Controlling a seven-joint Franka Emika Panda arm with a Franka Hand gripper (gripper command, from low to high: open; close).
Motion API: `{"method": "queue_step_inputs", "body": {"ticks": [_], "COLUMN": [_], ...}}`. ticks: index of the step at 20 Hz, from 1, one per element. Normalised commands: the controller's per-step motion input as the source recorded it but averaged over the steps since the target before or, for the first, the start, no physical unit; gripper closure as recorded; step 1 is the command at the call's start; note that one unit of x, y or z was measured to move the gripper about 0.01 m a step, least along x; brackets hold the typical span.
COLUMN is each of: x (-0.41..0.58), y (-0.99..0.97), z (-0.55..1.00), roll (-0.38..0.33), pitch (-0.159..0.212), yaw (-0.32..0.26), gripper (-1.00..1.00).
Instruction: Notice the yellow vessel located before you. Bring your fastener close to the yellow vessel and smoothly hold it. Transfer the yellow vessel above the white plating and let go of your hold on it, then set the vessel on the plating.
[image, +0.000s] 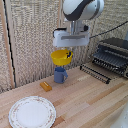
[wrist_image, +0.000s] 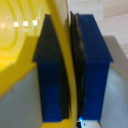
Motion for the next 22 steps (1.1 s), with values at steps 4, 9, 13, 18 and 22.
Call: {"method": "queue_step_inputs", "body": {"ticks": [4,9,13,18,22], "x": [0.034,0.025,0.000,-0.022,-0.009], "y": [1.00,0.98,0.80,0.42,0.30], "z": [-0.15,-0.38,-0.59,-0.55,-0.48], "roll": [0.000,-0.003,-0.051,-0.078,-0.051], "pitch": [-0.003,0.000,0.000,0.000,0.000], "yaw": [0.013,0.026,0.061,0.065,0.078], "gripper": [1.00,1.00,1.00,1.00,1.00]}}
